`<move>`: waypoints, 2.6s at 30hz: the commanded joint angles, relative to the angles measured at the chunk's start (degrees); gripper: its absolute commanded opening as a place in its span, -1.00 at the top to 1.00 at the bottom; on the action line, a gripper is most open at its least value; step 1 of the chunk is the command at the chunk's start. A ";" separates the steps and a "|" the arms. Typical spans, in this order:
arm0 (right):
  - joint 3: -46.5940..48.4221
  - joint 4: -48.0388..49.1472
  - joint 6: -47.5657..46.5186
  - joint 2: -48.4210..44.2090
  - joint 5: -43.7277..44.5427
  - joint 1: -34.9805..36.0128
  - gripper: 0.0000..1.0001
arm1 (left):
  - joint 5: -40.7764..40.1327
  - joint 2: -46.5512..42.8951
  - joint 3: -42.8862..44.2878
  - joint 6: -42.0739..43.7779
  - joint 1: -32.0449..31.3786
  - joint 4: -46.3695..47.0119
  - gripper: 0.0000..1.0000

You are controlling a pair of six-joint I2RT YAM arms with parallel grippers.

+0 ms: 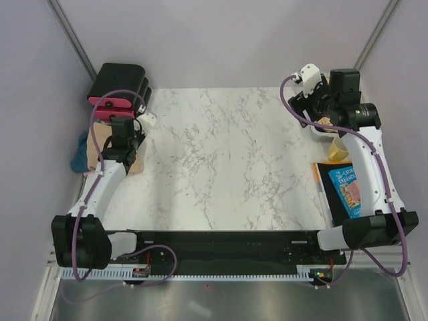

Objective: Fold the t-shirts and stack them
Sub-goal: Put the neatly folded tshirt into the corner of the board with the left arm

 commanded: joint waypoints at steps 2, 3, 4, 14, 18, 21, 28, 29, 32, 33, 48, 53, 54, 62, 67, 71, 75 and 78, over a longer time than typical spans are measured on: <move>1.87 0.29 0.24 1.18 -0.81 0.41 -0.63 | -3.19 3.87 -5.13 8.87 1.47 8.09 0.96; 1.96 0.29 0.24 1.27 -0.72 0.41 -0.63 | -3.29 4.92 -6.52 10.45 1.64 10.36 0.96; 2.40 0.20 0.15 1.36 -0.72 0.58 -0.63 | -3.29 5.37 -7.58 14.03 1.90 12.99 0.96; 1.96 -0.07 -0.20 1.53 -0.10 0.85 -0.61 | -3.12 16.01 -6.10 27.34 9.55 29.27 0.96; 1.88 0.02 -0.20 1.80 0.16 0.85 -0.61 | 1.45 13.20 -5.31 27.52 9.99 31.83 0.96; 2.14 0.02 -0.29 2.41 0.42 0.85 -0.61 | 4.35 12.05 -5.39 27.95 9.90 33.49 0.96; 3.89 -0.07 -0.55 4.52 0.51 0.85 -0.61 | 7.69 13.98 -12.41 34.52 9.90 40.95 0.96; 4.07 -0.07 -0.55 5.05 0.43 0.85 -0.61 | 8.31 14.94 -16.08 36.11 9.90 45.67 0.96; 4.86 -0.15 -0.64 6.36 0.25 1.11 -0.60 | 7.97 20.12 -21.11 41.48 9.99 51.15 0.96; 5.38 -0.24 -0.64 6.63 0.25 1.29 -0.60 | 7.53 21.53 -21.91 42.36 10.08 54.56 0.96; 6.44 -0.95 -1.61 7.95 0.86 1.90 -0.61 | 1.02 20.87 -19.64 44.06 14.82 57.08 0.96; 6.53 -0.77 -1.78 7.95 1.04 1.90 -0.60 | 2.24 10.92 -16.56 40.97 14.91 47.14 0.96; 6.53 -0.77 -1.78 7.95 0.87 1.90 -0.60 | 2.51 9.78 -16.38 41.22 15.00 46.08 0.96; 6.71 -0.51 -1.78 8.13 0.34 1.99 -0.60 | 4.88 11.85 -22.26 46.41 18.69 50.89 0.96; 7.15 -0.59 -2.04 7.78 0.43 1.99 -0.60 | 3.83 23.19 -21.83 51.50 22.37 61.42 0.96; 6.88 -0.77 -2.13 7.25 0.69 2.17 -0.60 | 2.16 31.11 -19.19 54.32 24.58 65.13 0.96; 5.75 -0.77 -2.05 6.55 0.86 2.25 -0.60 | 1.90 34.37 -18.75 57.66 26.25 68.74 0.96; 5.22 -0.86 -1.96 6.19 1.04 2.25 -0.60 | 2.33 33.15 -17.79 56.26 27.56 66.55 0.96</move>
